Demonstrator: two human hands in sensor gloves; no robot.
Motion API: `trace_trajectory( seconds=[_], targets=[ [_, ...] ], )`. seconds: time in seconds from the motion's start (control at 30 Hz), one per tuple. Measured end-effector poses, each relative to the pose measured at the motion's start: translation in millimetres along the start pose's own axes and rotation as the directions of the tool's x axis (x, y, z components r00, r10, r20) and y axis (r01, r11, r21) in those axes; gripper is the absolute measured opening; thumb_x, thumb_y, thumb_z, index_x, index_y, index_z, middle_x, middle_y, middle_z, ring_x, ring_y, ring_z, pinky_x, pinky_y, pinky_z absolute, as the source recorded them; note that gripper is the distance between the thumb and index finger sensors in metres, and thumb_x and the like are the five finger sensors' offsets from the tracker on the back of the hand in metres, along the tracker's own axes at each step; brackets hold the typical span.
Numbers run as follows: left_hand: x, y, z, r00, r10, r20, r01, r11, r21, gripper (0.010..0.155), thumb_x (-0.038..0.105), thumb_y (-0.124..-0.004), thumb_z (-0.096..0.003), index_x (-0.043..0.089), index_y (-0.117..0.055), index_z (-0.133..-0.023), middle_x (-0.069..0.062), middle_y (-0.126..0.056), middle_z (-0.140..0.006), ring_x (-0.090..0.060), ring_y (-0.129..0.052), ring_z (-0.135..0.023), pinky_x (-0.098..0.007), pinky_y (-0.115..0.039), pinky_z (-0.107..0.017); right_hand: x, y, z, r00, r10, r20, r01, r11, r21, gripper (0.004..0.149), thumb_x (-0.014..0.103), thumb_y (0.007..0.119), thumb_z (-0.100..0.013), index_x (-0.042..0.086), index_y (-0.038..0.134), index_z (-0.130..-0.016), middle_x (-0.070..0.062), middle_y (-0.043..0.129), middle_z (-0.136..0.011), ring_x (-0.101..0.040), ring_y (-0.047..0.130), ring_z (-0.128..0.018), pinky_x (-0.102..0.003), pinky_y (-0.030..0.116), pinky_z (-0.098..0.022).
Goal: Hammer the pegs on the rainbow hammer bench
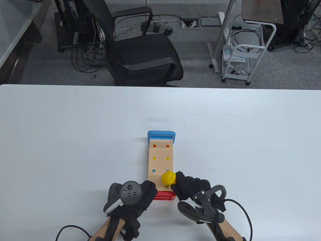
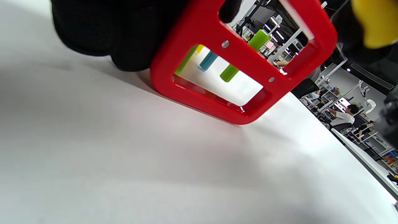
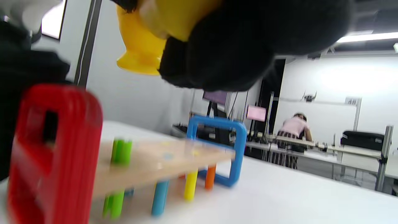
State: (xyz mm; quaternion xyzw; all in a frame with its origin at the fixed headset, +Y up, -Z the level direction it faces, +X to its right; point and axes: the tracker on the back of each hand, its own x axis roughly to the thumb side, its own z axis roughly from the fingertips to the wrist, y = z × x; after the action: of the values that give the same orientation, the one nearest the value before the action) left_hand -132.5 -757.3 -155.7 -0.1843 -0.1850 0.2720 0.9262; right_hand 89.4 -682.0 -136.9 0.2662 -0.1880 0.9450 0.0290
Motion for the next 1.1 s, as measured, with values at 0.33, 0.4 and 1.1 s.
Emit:
trace_trajectory(
  seconds=[0.33, 0.4, 1.1],
  targets=[
    [0, 0, 0, 1.000, -0.001, 0.000, 0.001, 1.000, -0.002, 0.069, 0.061, -0.035, -0.0556, 0.020, -0.051, -0.109, -0.038, -0.075, -0.106, -0.053, -0.092, -0.084, -0.059, -0.081, -0.057, 3, 12, 2, 0.999, 0.052, 0.015, -0.054, 0.984, 0.171, 0.062, 0.042, 0.045, -0.061, 0.000, 0.066, -0.100, -0.008, 0.097, -0.060, -0.026, 0.097, -0.037, -0.038, 0.086, -0.029],
    [0, 0, 0, 1.000, 0.001, 0.001, -0.001, 1.000, -0.002, 0.069, 0.061, -0.035, -0.0556, 0.020, -0.051, -0.109, -0.038, -0.075, -0.107, -0.053, -0.092, -0.084, -0.060, -0.081, -0.057, 1, -5, 2, 1.000, 0.004, 0.003, -0.004, 0.999, -0.049, 0.062, 0.042, 0.046, -0.060, -0.001, 0.067, -0.099, -0.009, 0.097, -0.059, -0.027, 0.097, -0.035, -0.039, 0.086, -0.027],
    [0, 0, 0, 1.000, -0.007, -0.001, 0.007, 1.000, 0.001, 0.069, 0.061, -0.035, -0.0555, 0.020, -0.051, -0.109, -0.038, -0.076, -0.106, -0.053, -0.092, -0.084, -0.059, -0.081, -0.057, -6, 26, 6, 0.993, 0.114, 0.022, -0.116, 0.966, 0.231, 0.061, 0.042, 0.047, -0.059, 0.001, 0.070, -0.099, -0.009, 0.098, -0.059, -0.028, 0.097, -0.035, -0.040, 0.085, -0.028]
  ],
)
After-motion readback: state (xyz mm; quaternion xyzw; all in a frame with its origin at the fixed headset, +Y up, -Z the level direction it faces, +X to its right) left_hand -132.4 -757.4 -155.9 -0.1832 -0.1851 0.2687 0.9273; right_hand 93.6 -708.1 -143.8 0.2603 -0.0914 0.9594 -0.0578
